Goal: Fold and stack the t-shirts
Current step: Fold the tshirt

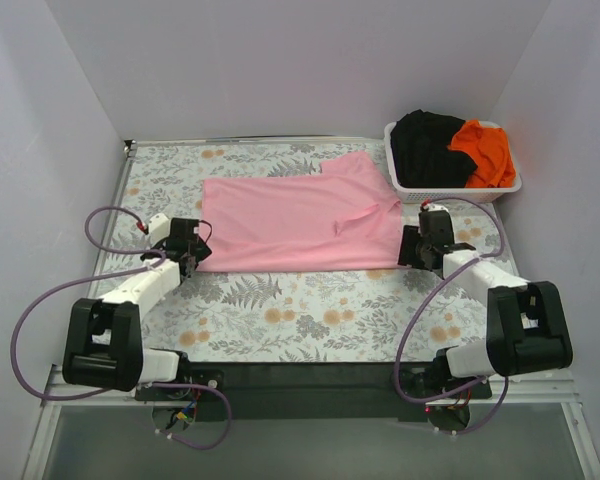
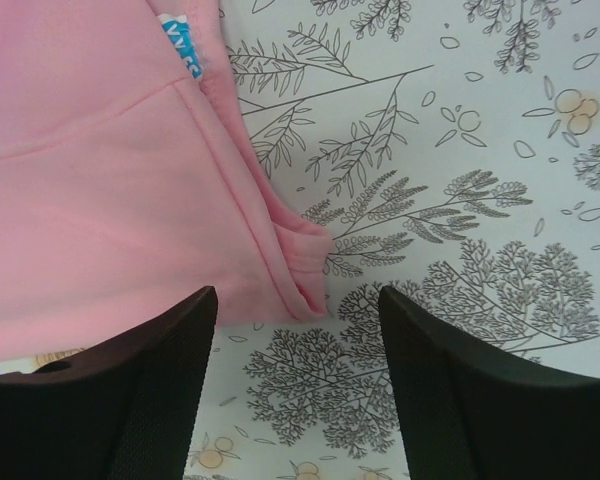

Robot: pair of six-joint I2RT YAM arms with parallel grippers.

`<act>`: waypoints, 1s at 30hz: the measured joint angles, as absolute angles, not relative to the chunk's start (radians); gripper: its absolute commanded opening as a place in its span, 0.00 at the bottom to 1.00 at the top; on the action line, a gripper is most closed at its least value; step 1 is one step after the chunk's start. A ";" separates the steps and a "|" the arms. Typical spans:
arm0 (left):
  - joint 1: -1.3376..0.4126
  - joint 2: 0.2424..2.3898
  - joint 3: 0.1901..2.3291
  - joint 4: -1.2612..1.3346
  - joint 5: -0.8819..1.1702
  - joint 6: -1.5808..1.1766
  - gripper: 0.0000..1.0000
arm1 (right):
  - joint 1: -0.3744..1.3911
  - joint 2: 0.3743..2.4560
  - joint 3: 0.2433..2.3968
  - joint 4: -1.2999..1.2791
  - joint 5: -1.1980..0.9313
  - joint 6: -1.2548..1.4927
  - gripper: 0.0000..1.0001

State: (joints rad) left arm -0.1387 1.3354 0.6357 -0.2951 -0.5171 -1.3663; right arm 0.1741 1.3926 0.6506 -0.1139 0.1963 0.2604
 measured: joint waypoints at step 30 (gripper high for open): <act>-0.184 1.635 0.849 -0.141 -0.426 -1.155 0.47 | 0.244 1.209 0.643 -0.101 0.149 0.257 0.65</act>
